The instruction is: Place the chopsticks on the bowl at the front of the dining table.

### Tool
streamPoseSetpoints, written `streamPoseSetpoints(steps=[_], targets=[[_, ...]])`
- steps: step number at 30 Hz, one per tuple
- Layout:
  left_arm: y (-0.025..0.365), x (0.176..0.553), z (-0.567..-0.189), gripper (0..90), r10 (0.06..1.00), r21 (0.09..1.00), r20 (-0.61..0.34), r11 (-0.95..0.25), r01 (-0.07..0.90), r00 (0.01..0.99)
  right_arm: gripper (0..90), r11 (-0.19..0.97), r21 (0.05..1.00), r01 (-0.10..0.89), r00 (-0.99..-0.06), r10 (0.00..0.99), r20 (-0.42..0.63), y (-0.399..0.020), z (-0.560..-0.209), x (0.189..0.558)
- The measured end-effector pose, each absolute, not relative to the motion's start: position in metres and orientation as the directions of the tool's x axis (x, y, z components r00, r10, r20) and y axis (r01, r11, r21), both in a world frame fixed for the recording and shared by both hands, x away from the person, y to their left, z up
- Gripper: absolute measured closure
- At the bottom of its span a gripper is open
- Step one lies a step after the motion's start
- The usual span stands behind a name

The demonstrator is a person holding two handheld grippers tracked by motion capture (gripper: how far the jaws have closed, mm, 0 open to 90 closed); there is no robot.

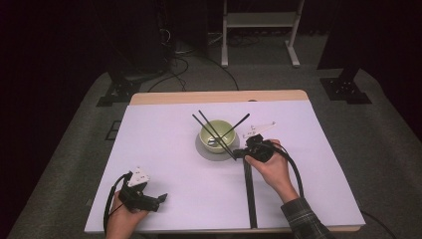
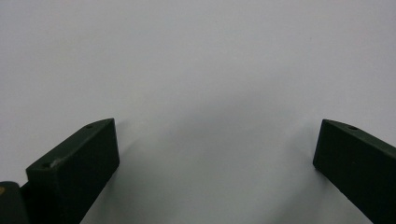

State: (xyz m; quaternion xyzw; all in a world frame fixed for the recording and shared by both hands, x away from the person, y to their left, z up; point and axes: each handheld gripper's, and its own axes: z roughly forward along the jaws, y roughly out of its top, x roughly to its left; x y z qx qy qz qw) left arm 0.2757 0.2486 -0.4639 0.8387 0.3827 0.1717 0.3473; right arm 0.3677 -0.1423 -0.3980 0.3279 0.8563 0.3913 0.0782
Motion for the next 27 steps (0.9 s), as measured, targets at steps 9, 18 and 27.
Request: streamPoseSetpoints(steps=[9,18,27], targets=[[0.249,0.276,-0.464,0.0,0.761,0.714,0.021,-0.465,0.523,0.648,90.0,0.498,0.720,0.482,-0.798,0.589,0.127,-0.126,-0.402,0.365],[0.249,0.276,-0.464,0.0,0.761,0.714,0.022,-0.466,0.522,0.648,90.0,0.517,0.717,0.467,-0.818,0.561,0.128,-0.111,-0.402,0.361],[0.249,0.276,-0.464,0.0,0.762,0.714,0.022,-0.465,0.523,0.648,90.0,0.526,0.719,0.455,-0.831,0.542,0.129,-0.102,-0.403,0.360]])
